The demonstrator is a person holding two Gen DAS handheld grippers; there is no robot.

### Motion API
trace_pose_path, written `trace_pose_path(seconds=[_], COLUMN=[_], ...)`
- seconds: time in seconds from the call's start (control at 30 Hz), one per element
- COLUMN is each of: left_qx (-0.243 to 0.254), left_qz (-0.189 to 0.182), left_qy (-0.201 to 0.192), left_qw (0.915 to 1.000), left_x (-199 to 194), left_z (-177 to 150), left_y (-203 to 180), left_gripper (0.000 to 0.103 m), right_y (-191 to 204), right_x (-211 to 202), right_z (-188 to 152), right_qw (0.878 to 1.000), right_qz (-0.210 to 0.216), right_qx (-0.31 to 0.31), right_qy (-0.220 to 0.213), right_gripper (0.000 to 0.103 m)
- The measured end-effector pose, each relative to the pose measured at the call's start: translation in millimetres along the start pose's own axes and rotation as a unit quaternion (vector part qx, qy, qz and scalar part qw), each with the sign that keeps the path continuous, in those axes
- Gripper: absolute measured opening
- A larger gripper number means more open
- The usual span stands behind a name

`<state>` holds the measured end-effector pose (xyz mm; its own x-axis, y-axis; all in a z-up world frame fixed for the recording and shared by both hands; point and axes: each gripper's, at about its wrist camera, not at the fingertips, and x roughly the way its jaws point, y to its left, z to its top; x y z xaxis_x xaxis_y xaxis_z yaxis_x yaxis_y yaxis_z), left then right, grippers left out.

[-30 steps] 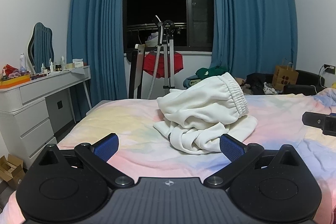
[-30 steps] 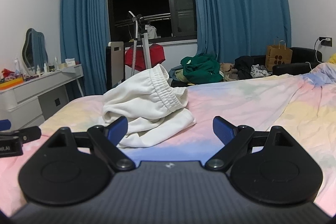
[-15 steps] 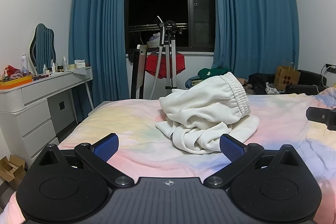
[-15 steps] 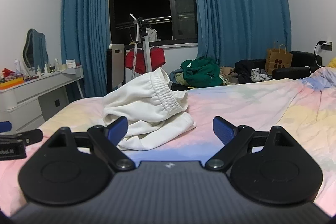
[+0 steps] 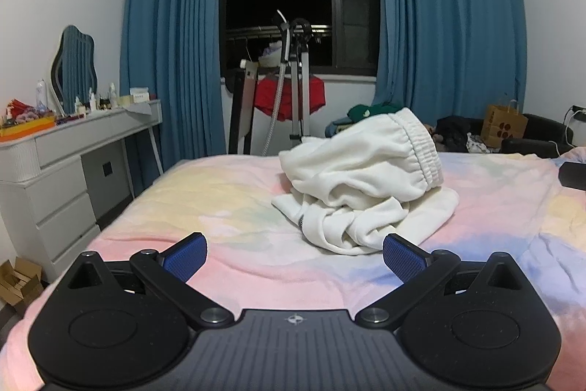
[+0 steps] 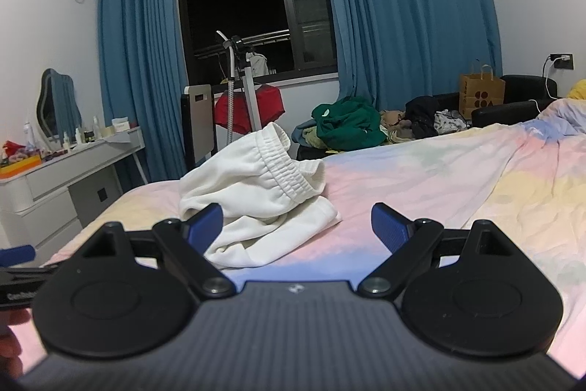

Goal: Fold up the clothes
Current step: 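Move both tools toward the white sweatpants on the bed, then grasp the elastic cuff of the white sweatpants with the left tool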

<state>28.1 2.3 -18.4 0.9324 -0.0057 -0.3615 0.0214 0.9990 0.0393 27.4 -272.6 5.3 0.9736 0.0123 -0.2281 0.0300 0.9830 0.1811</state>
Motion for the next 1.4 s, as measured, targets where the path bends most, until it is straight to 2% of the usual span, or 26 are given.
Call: trace_pose_path(seconds=[0.13,0.27,0.57,0.67,0.77,0.83,0.93,1.1,1.2,1.27,1.3,1.37,1.4], left_qx=[0.002,0.017,0.055,0.057,0.054,0.058,0.072,0.081,0.075,0.059,0.051,0.041,0.038], left_qz=[-0.008,-0.028,-0.054,-0.047,-0.031,-0.013,0.016,0.027,0.036,0.032,0.029,0.027,0.026], left_qy=[0.016,0.022,0.007,0.007,0.009,0.007,0.026,0.084,0.111,0.109,0.107,0.099,0.096], left_qw=[0.9998,0.9992,0.997,0.9972,0.998,0.9982,0.9969,0.9928,0.9904,0.9917,0.9925,0.9939,0.9943], left_x=[22,58,171,217,259,284,321,369,386,380,376,361,351], left_z=[7,31,106,130,153,167,181,193,192,190,190,190,190], left_y=[-8,-28,-114,-147,-176,-192,-210,-223,-214,-203,-198,-190,-186], left_gripper=[0.103,0.103,0.102,0.101,0.099,0.099,0.097,0.081,0.066,0.046,0.044,0.031,0.03], right_y=[-6,-15,-52,-60,-64,-64,-68,-76,-80,-81,-81,-79,-78], right_x=[0,0,28,42,55,63,72,85,90,93,94,94,94], right_z=[1,0,-15,-22,-29,-34,-41,-48,-52,-54,-54,-55,-55], right_qw=[1.0,0.999,0.991,0.988,0.986,0.985,0.983,0.979,0.978,0.977,0.977,0.979,0.98], right_qz=[-0.005,-0.019,-0.057,-0.075,-0.074,-0.076,-0.072,-0.072,-0.075,-0.079,-0.08,-0.083,-0.085], right_qx=[0.016,0.029,0.109,0.118,0.127,0.124,0.132,0.146,0.152,0.15,0.148,0.139,0.134], right_qy=[0.004,0.01,0.062,0.072,0.081,0.09,0.104,0.119,0.123,0.127,0.128,0.126,0.124], right_gripper=[0.089,0.089,0.089,0.089,0.089,0.089,0.089,0.089,0.089,0.089,0.089,0.089,0.089])
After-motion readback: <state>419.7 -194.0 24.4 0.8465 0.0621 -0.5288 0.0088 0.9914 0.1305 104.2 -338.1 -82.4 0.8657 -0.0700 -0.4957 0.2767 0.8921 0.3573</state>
